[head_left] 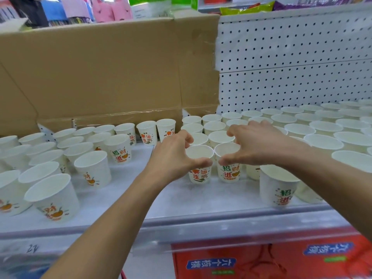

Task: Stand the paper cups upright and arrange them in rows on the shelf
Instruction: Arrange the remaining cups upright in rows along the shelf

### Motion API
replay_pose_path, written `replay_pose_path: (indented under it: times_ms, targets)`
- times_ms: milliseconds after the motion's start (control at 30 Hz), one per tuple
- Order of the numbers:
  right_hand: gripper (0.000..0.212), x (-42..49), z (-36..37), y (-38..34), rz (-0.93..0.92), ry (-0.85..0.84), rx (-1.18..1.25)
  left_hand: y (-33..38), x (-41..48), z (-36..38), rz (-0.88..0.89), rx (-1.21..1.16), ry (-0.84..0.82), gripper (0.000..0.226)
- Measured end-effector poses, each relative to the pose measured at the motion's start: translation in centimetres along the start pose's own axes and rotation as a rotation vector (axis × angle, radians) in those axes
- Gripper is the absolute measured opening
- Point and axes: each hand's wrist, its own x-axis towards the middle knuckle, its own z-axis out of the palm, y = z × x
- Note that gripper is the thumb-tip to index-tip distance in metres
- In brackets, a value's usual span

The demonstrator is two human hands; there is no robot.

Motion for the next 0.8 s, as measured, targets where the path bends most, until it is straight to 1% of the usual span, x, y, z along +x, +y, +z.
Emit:
replay_pose_path:
  times_ms: [67,133,200,267,333,400,467,500,567,633,700,800]
  targets:
    - [0.076,-0.2,-0.2,-0.3,-0.005,0.044,-0.009,-0.1,-0.7,-0.3,-0.004,-0.009,0.022,0.075]
    - [0.069,-0.4,-0.7,-1.3,-0.064,0.136,0.057,-0.6,-1.9,-1.0,-0.008,-0.03,0.085,0.069]
    - [0.056,-0.5,-1.1,-3.5,-0.196,0.231,0.221,-1.9,-3.6,-1.7,-0.009,-0.067,0.18,0.057]
    - [0.044,-0.5,-1.1,-6.8,-0.327,0.27,0.373,-4.0,-5.7,-2.5,0.002,-0.103,0.297,0.045]
    - [0.038,-0.3,-0.5,-10.4,-0.412,0.229,0.439,-6.6,-8.1,-3.4,0.0,-0.09,0.42,0.036]
    - [0.038,0.6,0.4,-13.8,-0.479,0.18,0.476,-9.4,-10.5,-4.7,-0.05,-0.054,0.546,0.033]
    - [0.043,2.1,0.8,-17.0,-0.502,0.139,0.53,-12.3,-12.7,-6.3,-0.141,-0.028,0.646,0.036]
    - [0.048,2.9,0.8,-18.5,-0.494,0.115,0.552,-13.6,-13.6,-7.0,-0.198,-0.018,0.672,0.042]
    - [0.061,4.5,0.8,-21.0,-0.46,0.067,0.567,-15.7,-14.9,-8.3,-0.315,-0.024,0.662,0.056]
    - [0.07,5.8,0.7,-23.0,-0.415,0.025,0.592,-16.8,-15.4,-9.1,-0.404,-0.072,0.613,0.068]
    - [0.078,6.7,0.6,-24.4,-0.368,-0.004,0.637,-17.4,-15.4,-9.6,-0.442,-0.127,0.577,0.075]
    - [0.082,7.4,0.6,-25.9,-0.338,-0.018,0.614,-18.1,-14.7,-10.0,-0.449,-0.162,0.525,0.079]
